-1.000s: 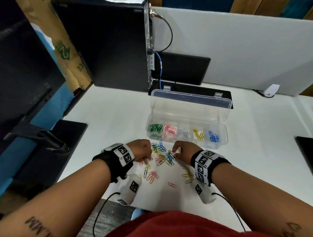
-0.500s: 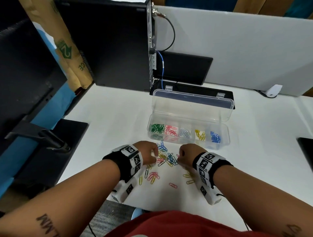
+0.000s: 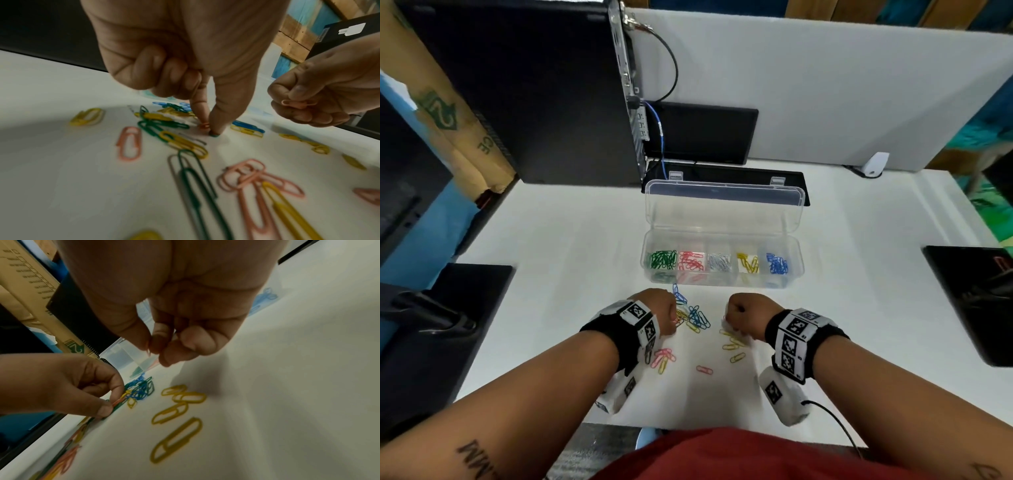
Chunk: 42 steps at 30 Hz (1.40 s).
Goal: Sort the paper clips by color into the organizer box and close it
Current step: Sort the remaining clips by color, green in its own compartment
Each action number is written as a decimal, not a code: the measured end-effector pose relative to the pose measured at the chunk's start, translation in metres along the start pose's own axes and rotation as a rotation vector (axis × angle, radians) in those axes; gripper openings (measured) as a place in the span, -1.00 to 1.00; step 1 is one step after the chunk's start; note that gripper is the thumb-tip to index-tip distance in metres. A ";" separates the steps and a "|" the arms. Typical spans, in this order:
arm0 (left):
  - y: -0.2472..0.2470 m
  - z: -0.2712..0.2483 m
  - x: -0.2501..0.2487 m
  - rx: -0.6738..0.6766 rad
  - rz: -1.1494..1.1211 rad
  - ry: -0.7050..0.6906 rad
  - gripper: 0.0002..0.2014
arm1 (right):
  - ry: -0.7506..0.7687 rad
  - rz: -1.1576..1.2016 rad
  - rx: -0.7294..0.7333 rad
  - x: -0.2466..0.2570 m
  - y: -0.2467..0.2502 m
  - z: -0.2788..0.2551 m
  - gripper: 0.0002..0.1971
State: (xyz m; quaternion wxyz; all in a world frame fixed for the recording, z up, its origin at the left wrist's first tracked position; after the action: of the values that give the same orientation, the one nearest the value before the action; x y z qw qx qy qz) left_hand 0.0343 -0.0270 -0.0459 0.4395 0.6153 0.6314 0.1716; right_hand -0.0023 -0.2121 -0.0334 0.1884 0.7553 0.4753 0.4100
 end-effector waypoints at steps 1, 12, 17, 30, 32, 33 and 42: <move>0.000 0.000 -0.001 0.005 0.018 -0.003 -0.84 | -0.002 0.001 -0.005 -0.001 0.000 -0.002 -0.72; 0.005 -0.004 -0.004 0.018 0.132 -0.043 -0.82 | -0.006 0.083 -0.047 -0.007 -0.001 -0.008 -0.72; 0.007 -0.008 0.002 -0.071 -0.094 -0.037 -0.79 | -0.002 0.094 -0.029 -0.004 -0.002 -0.011 -0.73; 0.032 -0.033 0.016 -0.049 -0.963 0.100 -0.78 | 0.035 0.240 0.289 0.026 -0.014 -0.004 -0.77; 0.032 -0.036 0.020 -0.018 -1.033 0.181 -0.72 | 0.109 0.047 0.310 0.034 -0.016 -0.007 -0.92; 0.032 -0.037 0.023 0.000 -1.075 0.230 -0.69 | 0.160 -0.088 0.301 0.037 -0.017 -0.009 -0.92; 0.018 -0.045 0.041 0.063 -1.193 0.377 -0.71 | 0.314 -0.684 0.265 0.045 -0.044 -0.003 -0.75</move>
State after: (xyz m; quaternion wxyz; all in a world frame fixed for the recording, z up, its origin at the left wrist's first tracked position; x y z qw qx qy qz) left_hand 0.0174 0.0290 -0.0216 0.3222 0.1286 0.9378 -0.0166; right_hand -0.0203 -0.1525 -0.0415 0.1400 0.4996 0.7710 0.3692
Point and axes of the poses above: each hand's wrist, its own z-axis towards the middle knuckle, its own y-axis out of the back of the hand, x = y × z, the point moved 2 cm from there along z, towards the middle knuckle, and after that the axes turned 9 degrees about -z, right-handed, at the moved point
